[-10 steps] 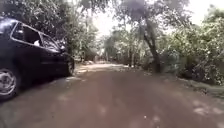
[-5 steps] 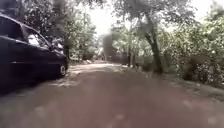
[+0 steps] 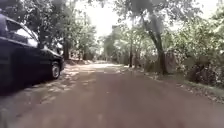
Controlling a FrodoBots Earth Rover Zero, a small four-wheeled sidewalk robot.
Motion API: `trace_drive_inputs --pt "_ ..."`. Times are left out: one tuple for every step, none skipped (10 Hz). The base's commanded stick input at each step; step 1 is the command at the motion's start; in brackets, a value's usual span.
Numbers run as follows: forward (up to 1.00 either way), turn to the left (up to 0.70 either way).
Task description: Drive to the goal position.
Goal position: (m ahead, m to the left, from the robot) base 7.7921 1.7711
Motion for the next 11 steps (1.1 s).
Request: trace_drive_inputs --pt "1.0 0.0" --pt "1.0 0.0" --pt "1.0 0.0" --pt "1.0 0.0" --pt "1.0 0.0" --pt "1.0 0.0" --pt "1.0 0.0" --pt "1.0 0.0" --pt "1.0 0.0" --pt "1.0 0.0" --pt "1.0 0.0"
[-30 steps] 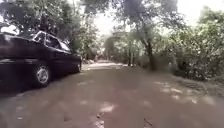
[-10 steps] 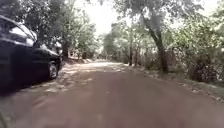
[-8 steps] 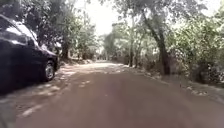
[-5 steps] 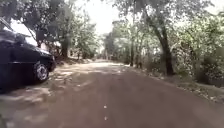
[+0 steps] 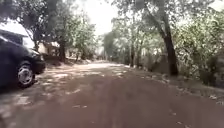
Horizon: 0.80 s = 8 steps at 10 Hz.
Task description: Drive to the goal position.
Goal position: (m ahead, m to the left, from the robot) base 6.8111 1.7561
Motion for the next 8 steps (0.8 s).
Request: trace_drive_inputs --pt "1.0 0.0" --pt "1.0 0.0" --pt "1.0 0.0" --pt "1.0 0.0" --pt "1.0 0.0" --pt "1.0 0.0" --pt "1.0 0.0" --pt "1.0 0.0"
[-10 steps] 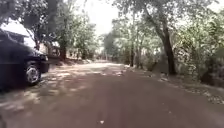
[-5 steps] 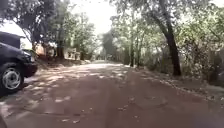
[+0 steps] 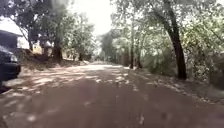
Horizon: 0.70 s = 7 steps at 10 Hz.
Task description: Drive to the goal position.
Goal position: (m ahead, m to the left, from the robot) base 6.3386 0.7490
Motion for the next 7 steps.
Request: trace_drive_inputs --pt "1.0 0.0" --pt "1.0 0.0" --pt "1.0 0.0" --pt "1.0 0.0" --pt "1.0 0.0" --pt "1.0 0.0" --pt "1.0 0.0"
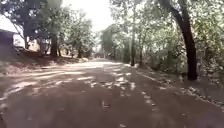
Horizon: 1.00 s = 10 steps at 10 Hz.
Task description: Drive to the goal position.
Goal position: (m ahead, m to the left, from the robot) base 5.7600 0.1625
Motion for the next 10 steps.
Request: trace_drive_inputs --pt "1.0 0.08" --pt "1.0 0.18" --pt "1.0 0.26" --pt "1.0 0.04" --pt "1.0 0.0" --pt "1.0 0.0" --pt "1.0 0.0" --pt "1.0 0.0" --pt "1.0 0.0" --pt "1.0 0.0"
